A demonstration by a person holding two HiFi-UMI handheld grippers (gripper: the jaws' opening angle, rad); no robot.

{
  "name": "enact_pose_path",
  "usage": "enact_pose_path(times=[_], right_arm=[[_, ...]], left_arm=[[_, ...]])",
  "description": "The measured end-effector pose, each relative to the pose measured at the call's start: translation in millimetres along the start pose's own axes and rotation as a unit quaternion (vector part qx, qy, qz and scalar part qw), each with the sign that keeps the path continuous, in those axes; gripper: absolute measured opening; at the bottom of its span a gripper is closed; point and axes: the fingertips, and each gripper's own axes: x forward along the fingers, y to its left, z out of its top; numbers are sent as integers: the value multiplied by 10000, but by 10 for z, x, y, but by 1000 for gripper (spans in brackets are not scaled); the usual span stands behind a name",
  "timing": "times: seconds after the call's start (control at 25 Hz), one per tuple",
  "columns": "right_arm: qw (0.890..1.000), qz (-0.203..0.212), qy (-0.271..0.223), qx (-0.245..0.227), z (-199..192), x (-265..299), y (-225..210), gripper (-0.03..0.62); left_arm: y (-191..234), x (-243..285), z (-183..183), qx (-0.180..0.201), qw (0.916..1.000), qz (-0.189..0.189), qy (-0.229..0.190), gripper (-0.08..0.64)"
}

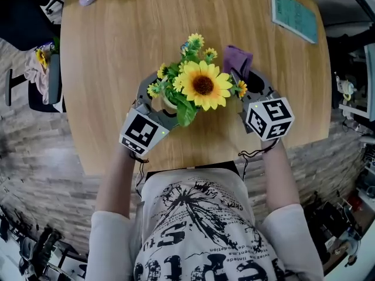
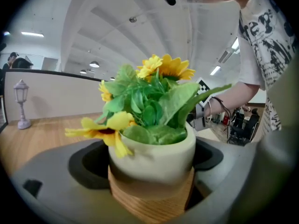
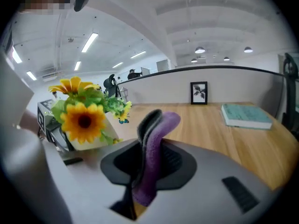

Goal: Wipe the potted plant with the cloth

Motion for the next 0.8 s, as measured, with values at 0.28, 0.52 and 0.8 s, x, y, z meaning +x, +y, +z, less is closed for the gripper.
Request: enact_pose_path(times=[0.28,0.52,0.8], right_arm=[[9999,103,-36,-54,-264,63,-170,80],[9996,222,32,-197,-204,69,-155,80],[9982,443,24,-407,-87,95,-161,80]], left_arm=[[-211,255,-480,180,9993,-182,284,519],[-196,228,-610,306,9975,-145,619,520],[-190,301,-739,366,9961,-95,794,520]])
